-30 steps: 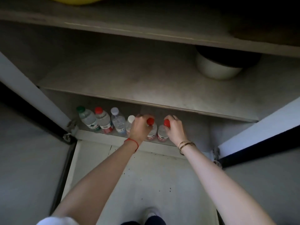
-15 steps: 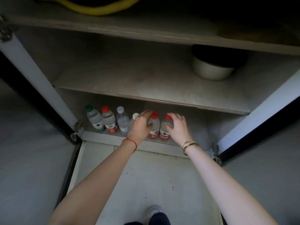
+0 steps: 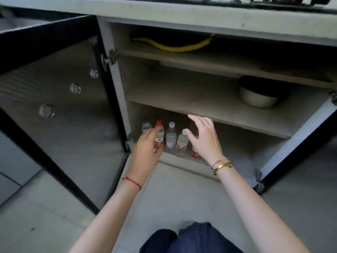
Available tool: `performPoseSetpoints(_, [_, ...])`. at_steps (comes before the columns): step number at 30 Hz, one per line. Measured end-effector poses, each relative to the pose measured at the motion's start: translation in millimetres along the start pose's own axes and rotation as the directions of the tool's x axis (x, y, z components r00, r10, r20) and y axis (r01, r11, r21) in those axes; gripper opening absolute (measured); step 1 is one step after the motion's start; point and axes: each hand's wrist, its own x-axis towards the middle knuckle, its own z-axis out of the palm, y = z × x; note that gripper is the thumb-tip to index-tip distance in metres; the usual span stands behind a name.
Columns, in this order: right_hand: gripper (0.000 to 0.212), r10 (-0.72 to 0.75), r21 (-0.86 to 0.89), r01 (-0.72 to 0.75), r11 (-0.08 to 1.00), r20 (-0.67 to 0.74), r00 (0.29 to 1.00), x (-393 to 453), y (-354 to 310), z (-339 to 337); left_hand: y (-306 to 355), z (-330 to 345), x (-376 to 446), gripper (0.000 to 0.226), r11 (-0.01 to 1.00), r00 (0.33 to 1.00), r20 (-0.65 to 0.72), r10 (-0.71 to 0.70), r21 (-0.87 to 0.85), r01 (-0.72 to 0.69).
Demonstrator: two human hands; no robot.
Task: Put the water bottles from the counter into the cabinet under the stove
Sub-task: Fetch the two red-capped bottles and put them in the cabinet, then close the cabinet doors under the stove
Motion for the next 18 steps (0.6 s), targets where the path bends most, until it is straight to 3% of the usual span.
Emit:
performPoseSetpoints(8, [0.046,-0.246,0.084,0.254,0.963,-0.094,0.965,10.1,-114.0,-23.9,8.4,-108.5,-58.6,0.056,0.993,0.982,-0.183,-0.044,0.100,0.063])
performPoseSetpoints(18, [0.049,-0.548,0.172,0.588,0.791,-0.229,0.804,20.3,-258.2,-32.0,-5.8,-199.0,-109.7,0.037,0.981,0.850,-0.519,-0.085,0.104,0.161])
